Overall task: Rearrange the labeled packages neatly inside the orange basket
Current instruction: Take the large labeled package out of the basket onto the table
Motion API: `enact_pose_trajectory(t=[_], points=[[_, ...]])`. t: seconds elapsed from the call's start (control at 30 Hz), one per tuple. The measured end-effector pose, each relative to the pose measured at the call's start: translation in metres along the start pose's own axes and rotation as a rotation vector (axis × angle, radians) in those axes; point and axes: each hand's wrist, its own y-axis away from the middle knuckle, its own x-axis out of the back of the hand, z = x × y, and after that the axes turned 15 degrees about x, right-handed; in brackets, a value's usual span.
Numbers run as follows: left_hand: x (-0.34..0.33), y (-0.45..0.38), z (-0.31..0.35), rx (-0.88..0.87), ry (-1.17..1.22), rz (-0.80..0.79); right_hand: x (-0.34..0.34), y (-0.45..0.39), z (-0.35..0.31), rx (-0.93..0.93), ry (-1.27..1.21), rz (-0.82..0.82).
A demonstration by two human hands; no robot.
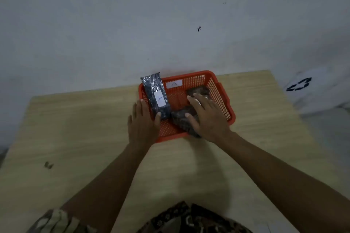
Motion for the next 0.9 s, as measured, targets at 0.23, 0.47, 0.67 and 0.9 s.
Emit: enact_pose_trajectory(t=[0.23, 0.47, 0.67, 0.9], points=[[-0.022, 0.0, -0.013, 0.201, 0.185, -0.13, -0.016, 0.032, 0.006, 0.057, 0.039, -0.109], [-0.038, -0.003, -0.017, 0.32, 0.324, -0.046, -0.02, 0.046, 0.018, 0.199, 0.056, -0.077], [-0.041, -0.007, -0.022, 0.303, 0.361, -0.042, -0.011, 0.043, 0.02, 0.125, -0.078, 0.067], [-0.044, -0.009, -0.029, 0.283, 0.395, -0.061, 0.02, 0.039, 0.012, -0.473, -0.806, 0.43]])
